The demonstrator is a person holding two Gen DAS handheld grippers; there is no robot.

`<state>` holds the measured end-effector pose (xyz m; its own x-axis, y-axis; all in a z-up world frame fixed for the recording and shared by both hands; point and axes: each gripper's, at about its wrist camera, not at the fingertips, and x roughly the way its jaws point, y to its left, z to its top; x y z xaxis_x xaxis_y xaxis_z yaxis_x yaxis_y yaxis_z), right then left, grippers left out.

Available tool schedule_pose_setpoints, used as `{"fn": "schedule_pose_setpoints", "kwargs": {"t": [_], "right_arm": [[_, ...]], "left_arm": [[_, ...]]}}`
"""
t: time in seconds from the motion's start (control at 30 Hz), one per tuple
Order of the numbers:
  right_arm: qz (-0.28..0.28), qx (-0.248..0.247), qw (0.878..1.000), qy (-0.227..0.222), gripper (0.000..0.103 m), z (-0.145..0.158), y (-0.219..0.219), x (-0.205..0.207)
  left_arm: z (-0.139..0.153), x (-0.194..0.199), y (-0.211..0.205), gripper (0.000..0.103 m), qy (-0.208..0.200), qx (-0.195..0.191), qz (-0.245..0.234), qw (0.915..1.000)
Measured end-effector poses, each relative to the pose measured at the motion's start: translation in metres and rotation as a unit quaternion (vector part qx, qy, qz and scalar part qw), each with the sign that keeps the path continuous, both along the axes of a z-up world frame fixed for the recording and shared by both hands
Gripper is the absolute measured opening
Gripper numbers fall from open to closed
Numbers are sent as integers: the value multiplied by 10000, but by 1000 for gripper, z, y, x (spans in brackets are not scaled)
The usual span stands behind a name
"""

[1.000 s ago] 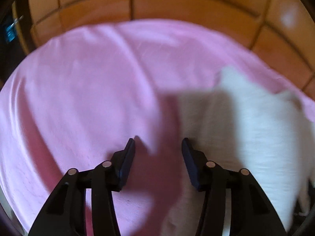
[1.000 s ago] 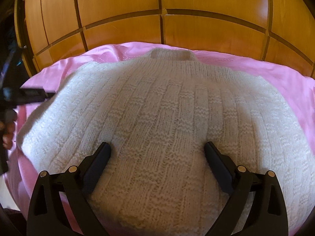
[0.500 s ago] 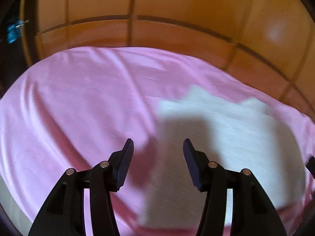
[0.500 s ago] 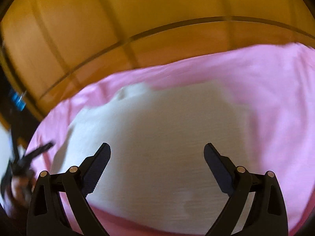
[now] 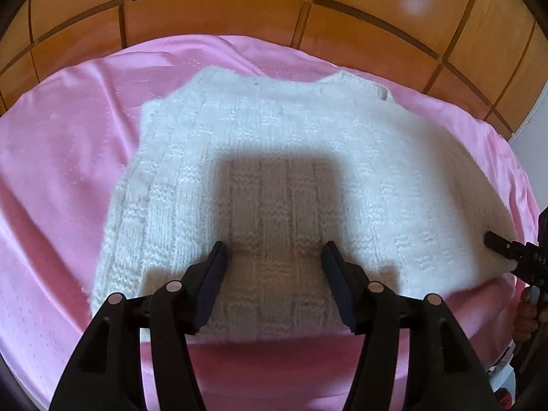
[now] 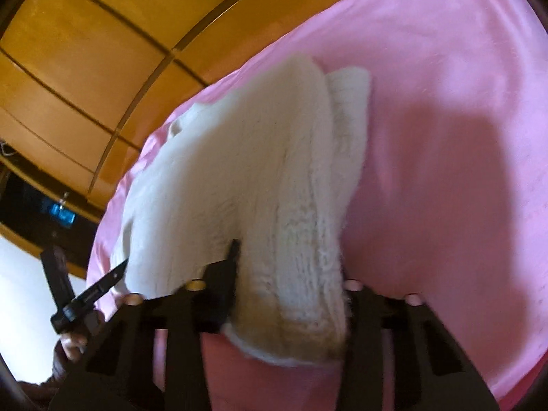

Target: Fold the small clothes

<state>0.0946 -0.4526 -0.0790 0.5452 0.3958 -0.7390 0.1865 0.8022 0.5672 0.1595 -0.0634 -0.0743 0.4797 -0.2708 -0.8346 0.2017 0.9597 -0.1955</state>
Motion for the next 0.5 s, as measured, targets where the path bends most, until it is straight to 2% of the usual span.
{"fn": "schedule_pose_setpoints", "kwargs": {"t": [0.1,0.23,0.37,0.5], "right_arm": [[113,-27,9996,-254,20,24,16,7],[524,37,9947,-882,19,78,53,24],[1224,36,9831,-1364,18,123,122,57],[1944,-88,9693,-1502,18,138,192,82]], "left_arm": [[-5,3,3,58,72,-111,-33,9999],[-9,7,10,57,101,-367,-96,9992],[-11,11,23,57,186,-825,-123,9963],[-5,8,45,50,186,-1345,-47,9907]]}}
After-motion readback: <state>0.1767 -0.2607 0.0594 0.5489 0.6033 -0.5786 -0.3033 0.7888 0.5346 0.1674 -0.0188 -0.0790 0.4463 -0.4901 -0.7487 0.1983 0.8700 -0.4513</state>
